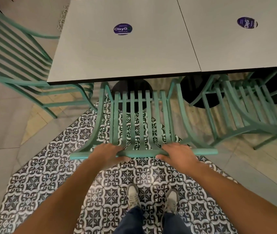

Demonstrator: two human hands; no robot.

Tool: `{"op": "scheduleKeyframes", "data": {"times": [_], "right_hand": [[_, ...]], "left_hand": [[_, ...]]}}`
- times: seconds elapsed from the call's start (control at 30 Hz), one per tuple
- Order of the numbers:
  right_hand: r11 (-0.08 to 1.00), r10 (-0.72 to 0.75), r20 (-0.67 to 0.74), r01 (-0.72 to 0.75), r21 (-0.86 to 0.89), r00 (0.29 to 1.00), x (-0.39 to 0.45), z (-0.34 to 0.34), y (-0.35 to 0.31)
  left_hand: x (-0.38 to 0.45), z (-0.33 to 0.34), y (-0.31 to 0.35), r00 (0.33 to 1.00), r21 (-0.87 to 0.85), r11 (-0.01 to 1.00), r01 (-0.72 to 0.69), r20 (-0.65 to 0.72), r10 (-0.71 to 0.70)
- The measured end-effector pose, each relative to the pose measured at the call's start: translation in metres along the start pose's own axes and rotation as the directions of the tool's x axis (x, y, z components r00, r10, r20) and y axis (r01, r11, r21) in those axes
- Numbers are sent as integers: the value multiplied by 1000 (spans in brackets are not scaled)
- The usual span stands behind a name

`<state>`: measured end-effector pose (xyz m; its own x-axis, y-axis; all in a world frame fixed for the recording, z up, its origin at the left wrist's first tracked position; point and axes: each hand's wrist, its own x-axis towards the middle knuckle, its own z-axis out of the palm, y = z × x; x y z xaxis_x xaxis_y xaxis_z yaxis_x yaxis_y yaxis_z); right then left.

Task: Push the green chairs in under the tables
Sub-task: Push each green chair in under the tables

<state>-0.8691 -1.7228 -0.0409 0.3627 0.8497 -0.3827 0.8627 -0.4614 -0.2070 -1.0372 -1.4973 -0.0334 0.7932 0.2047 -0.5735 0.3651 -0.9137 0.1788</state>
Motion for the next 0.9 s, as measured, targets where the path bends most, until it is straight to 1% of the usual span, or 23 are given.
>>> {"op": "scheduleKeyframes", "data": {"times": [0.2,0.37,0.4,0.47,0.5,0.53,0.57,0.6,0.63,0.67,0.7,0.73,0.77,0.8,0.83,0.87,0.9], "right_hand": [[1000,0,-17,0,24,1000,10,0,-13],[1000,19,27,-19,5,999,16,-3,-21],[1000,29,36,-29,-2,999,17,-2,-21],[998,63,22,-63,-7,998,18,1,-23],[996,87,4,-87,19,996,18,3,-25],[991,105,-33,-102,84,994,19,5,-26],[980,127,-82,-112,166,988,20,8,-26],[961,168,-138,-131,242,976,20,10,-23],[938,235,-204,-167,303,950,19,10,-18],[904,341,-269,-235,358,901,18,12,-7],[848,474,-339,-318,424,812,16,12,4],[750,627,-366,-405,524,688,14,15,18],[604,768,-334,-445,661,546,11,18,31],[408,883,-224,-441,799,412,7,20,39],[188,953,-71,-393,900,294,5,26,45],[-44,971,117,-324,945,208,4,29,46],[-269,934,309,-215,939,181,4,32,45]], "left_hand": [[-3,4,-19,1000,-7,1000,0,-18,0],[-9,8,-30,999,-17,1000,4,-47,-5],[-12,8,-30,998,-34,999,-5,-61,3],[-17,7,-29,995,-163,987,3,-100,-20],[-18,11,-34,988,-259,966,26,-138,-63],[-21,13,-41,972,-330,942,55,-197,-126],[-23,16,-49,942,-375,921,106,-258,-214],[-27,19,-60,898,-383,908,168,-321,-301],[-32,21,-70,839,-419,872,253,-354,-414],[-38,25,-82,761,-502,796,340,-350,-546],[-45,29,-90,670,-641,648,412,-269,-692],[-52,35,-98,578,-792,425,438,-114,-808],[-57,39,-102,527,-897,157,413,94,-845],[-60,44,-103,528,-934,-126,333,296,-796],[-60,46,-102,560,-896,-375,239,443,-700],[-59,45,-96,606,-822,-549,152,516,-605],[-55,43,-89,643,-756,-650,81,537,-545]]}}
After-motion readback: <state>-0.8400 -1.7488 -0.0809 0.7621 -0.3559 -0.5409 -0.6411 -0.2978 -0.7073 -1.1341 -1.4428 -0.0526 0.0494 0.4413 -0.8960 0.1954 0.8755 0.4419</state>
